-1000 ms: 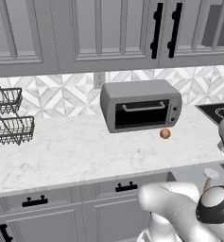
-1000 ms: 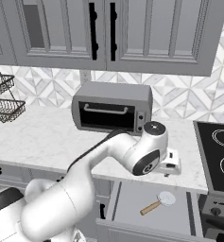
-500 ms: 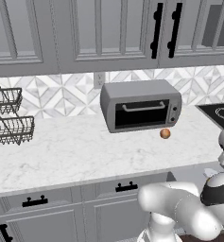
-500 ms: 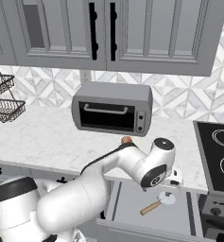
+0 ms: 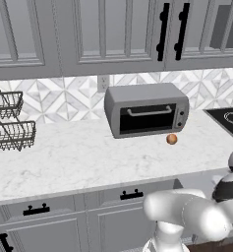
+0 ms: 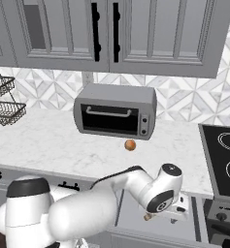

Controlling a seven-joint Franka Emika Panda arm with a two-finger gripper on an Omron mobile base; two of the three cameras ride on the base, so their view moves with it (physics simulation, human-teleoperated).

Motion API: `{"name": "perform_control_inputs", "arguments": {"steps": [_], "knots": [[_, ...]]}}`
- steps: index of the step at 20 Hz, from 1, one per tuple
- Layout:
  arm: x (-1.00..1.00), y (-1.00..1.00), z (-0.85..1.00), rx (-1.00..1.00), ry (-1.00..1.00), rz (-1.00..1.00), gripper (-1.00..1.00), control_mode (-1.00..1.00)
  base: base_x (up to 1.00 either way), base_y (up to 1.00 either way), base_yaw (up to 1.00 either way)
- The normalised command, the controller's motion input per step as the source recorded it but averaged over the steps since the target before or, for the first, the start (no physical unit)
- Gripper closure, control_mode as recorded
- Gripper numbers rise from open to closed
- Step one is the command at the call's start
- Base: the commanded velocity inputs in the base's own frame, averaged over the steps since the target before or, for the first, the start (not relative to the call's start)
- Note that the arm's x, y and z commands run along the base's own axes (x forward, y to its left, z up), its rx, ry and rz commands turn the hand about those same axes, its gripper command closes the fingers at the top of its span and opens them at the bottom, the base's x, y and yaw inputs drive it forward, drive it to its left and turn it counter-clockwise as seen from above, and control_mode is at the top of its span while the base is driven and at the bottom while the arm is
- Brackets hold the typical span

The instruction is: Pick the pizza cutter from the drawer and place it on the counter.

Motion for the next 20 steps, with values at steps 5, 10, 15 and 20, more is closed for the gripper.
{"name": "perform_control_inputs", "arguments": {"steps": [5,10,15,20], "knots": [[-0.34,-0.02,-0.41,0.0,0.0,0.0,-1.0,-1.0,0.0,0.0,0.0],[0.05,0.0,-0.18,0.0,0.05,0.0,-1.0,-1.0,0.0,0.0,0.0],[-0.09,-0.01,-0.25,0.0,0.03,0.0,-1.0,-1.0,0.0,0.0,0.0],[-0.46,-0.09,-0.12,0.0,0.02,0.0,-1.0,-1.0,0.0,0.0,0.0]]}}
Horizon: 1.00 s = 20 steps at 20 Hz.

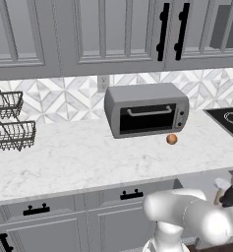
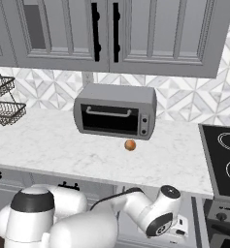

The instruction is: Pick the pizza cutter from the drawer and place it on the counter.

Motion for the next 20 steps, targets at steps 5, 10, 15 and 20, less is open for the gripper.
{"name": "perform_control_inputs", "arguments": {"steps": [5,10,15,20], "knots": [[-0.79,-0.36,-0.03,0.0,0.01,0.0,-1.0,-1.0,0.0,0.0,0.0],[-0.85,-0.31,0.0,0.0,0.07,0.0,-1.0,-1.0,0.0,0.0,0.0],[-0.82,-0.21,-0.03,0.0,0.12,0.0,-1.0,-1.0,0.0,0.0,0.0],[-0.76,-0.3,-0.01,0.0,0.04,0.0,-1.0,-1.0,0.0,0.0,0.0]]}}
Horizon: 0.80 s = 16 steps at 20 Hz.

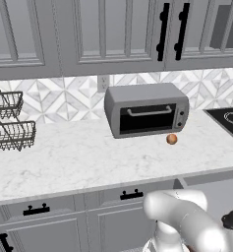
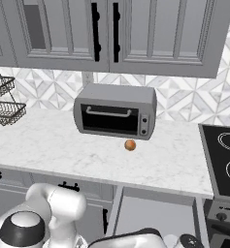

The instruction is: Pick the pizza cutter from the drawer and place it on the counter.

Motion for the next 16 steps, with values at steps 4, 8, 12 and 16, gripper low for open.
{"name": "perform_control_inputs", "arguments": {"steps": [4,8,12,16], "knots": [[-0.01,0.13,0.03,0.0,-0.03,0.0,-1.0,-1.0,0.0,0.0,0.0],[0.53,0.46,0.26,0.01,-0.08,0.0,-1.0,-1.0,0.0,0.0,0.0],[0.84,0.55,0.15,0.01,-0.03,0.0,-1.0,-1.0,0.0,0.0,0.0],[0.78,0.35,0.0,0.09,-0.01,0.0,-1.0,-1.0,0.0,0.0,0.0]]}}
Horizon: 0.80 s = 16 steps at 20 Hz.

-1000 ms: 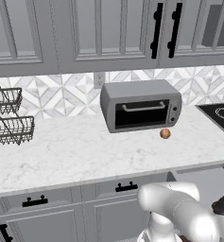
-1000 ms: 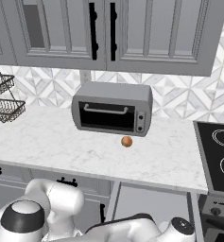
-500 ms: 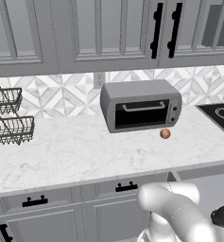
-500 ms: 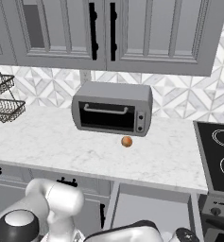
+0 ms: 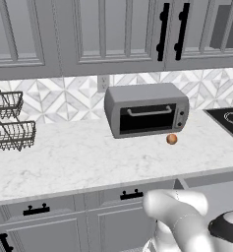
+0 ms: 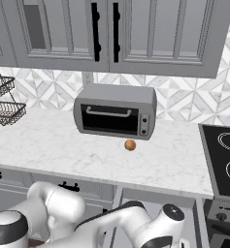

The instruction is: Pick the pizza cutter from the drawer and place it on the counter.

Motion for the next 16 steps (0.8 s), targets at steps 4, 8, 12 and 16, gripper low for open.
{"name": "perform_control_inputs", "arguments": {"steps": [4,8,12,16], "knots": [[0.44,0.26,0.0,0.11,0.0,0.0,-1.0,-1.0,0.0,0.0,0.0],[0.41,0.21,0.0,0.08,0.01,-0.09,-1.0,-1.0,0.0,0.0,0.0],[0.26,0.04,-0.19,0.03,0.01,-0.1,-1.0,-1.0,0.0,0.0,0.0],[0.0,0.0,-0.56,0.0,0.0,-0.05,-1.0,-1.0,0.0,0.0,0.0]]}}
